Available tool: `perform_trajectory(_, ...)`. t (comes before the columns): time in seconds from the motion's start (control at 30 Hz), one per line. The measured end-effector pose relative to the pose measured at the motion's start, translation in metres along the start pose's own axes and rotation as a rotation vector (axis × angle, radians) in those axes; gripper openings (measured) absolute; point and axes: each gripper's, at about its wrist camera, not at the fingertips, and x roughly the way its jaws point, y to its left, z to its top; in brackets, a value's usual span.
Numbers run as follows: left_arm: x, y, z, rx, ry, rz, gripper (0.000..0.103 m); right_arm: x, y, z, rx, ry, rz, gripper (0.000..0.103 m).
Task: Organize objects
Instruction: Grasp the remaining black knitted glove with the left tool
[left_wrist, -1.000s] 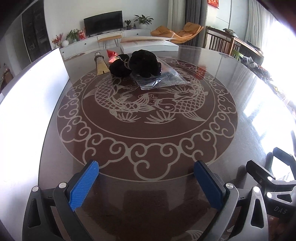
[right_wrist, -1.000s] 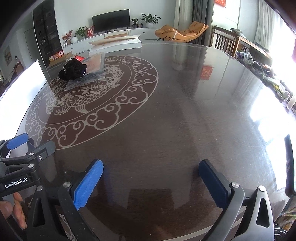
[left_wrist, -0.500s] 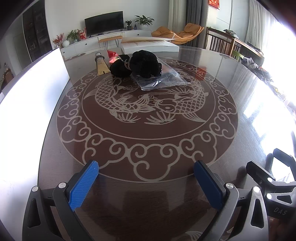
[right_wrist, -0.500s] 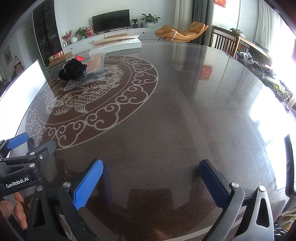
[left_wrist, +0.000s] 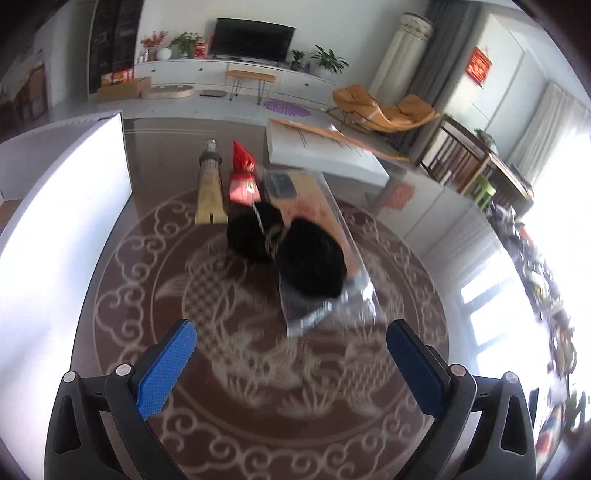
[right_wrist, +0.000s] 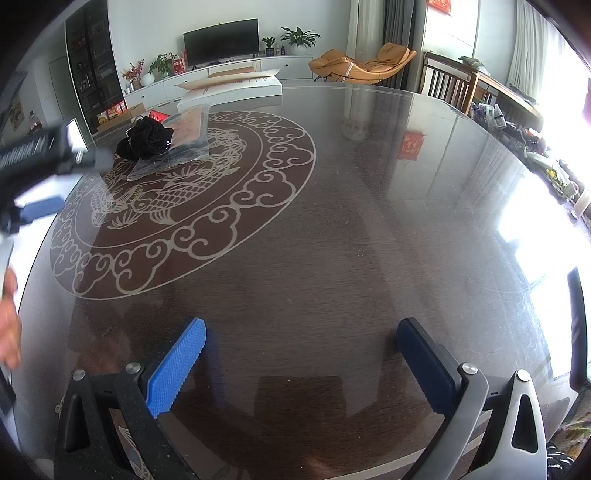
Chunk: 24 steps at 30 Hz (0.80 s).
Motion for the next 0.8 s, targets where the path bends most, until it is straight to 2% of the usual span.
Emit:
perform_trajectory(0.07,0.021,0.000,0.026,-0.027,-0.002,0.034,0.103,0.000,0.000,0.000,0.000,0.000,0.000,0.103)
perform_trajectory(0.13,0.048,-0.003,0.046,-0.030,0.037,0.056,0.103,0.000,0.000,0.000,0.000,0.000,0.000,0.103)
perform_trajectory(0.23,0.082,-0.009,0.056,-0.005,0.105,0.090,0.103,0.000,0.000,0.000,0.000,0.000,0.000,0.103)
perform_trajectory(0.27,0.089,-0.008,0.055,0.003,0.111,0.101,0.098,0.000,0.000,0.000,0.000,0.000,0.000,0.103)
perform_trajectory(0.3,0.092,-0.007,0.052,0.016,0.107,0.105,0.073,0.000,0.000,0.000,0.000,0.000,-0.001,0.103)
perform_trajectory(0.33,0.094,-0.007,0.048,0.035,0.113,0.117,0.061,0.000,0.000,0.000,0.000,0.000,0.000,0.103)
perform_trajectory(0.4,0.082,-0.008,0.039,0.098,0.090,0.115,0.049,0.000,0.000,0.000,0.001,0.000,-0.001,0.103)
perform_trajectory(0.57,0.031,0.007,-0.018,0.099,0.114,0.069,0.049,0.000,0.000,-0.001,0.001,0.000,-0.002,0.103)
perform_trajectory(0.67,0.001,0.013,-0.060,0.156,0.114,0.088,0.049,0.000,0.000,-0.002,0.000,0.000,-0.001,0.103)
perform_trajectory(0.77,-0.018,0.019,-0.084,0.192,0.100,0.113,0.057,-0.001,0.000,-0.003,-0.002,-0.002,0.001,0.103)
perform_trajectory(0.8,-0.019,0.021,-0.088,0.201,0.103,0.120,0.070,-0.001,0.000,-0.002,-0.002,-0.002,0.001,0.103)
